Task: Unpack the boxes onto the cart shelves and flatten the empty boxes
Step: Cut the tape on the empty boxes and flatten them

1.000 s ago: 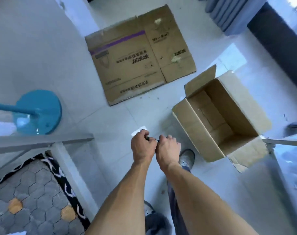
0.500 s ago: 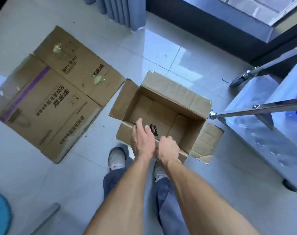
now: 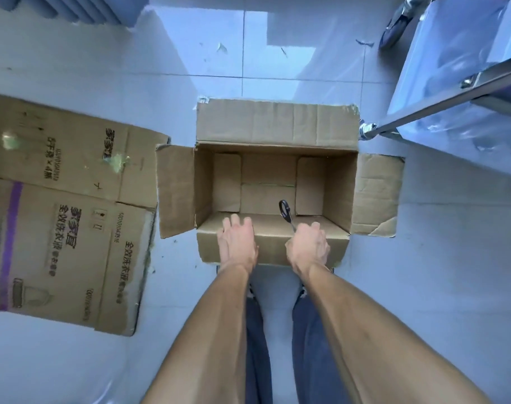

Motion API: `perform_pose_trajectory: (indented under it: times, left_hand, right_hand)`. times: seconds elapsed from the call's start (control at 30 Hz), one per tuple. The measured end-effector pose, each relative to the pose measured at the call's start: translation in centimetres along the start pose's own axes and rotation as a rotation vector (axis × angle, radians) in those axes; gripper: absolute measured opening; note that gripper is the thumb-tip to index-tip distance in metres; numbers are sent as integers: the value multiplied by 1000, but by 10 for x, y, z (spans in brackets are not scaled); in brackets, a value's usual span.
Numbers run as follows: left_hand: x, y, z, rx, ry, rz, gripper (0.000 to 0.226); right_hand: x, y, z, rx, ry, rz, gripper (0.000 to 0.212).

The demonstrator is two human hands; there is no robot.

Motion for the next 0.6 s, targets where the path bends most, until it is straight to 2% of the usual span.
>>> perform_pose_trajectory:
  times: [0.1, 0.23, 0.37, 0.47, 0.6]
  left_hand:
    - [7, 4, -14, 35, -39, -21, 27]
    - [18, 18, -16, 85, -109, -52, 35]
    - [33, 14, -17, 60, -124, -77, 38]
    - [40, 11, -14, 79, -118, -96, 36]
    - [34, 2, -6, 217, -71, -119, 38]
  right_hand:
    - [7, 2, 0, 20, 3, -27, 25]
    - [6, 0, -3, -43, 34, 51, 25]
    - [20, -12, -9, -241, -94, 113, 21]
    - [36, -16, -6, -280, -198, 132, 24]
    - [35, -23, 1, -325, -158, 237, 32]
Point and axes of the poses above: each hand's wrist, its own z-axis away from the middle knuckle, its own x-axis out of the palm, y = z × x, the point moved 6 cm from there along -z, towards the middle knuckle, and after that the axes turned 10 degrees about y, right-handed, at the moved point
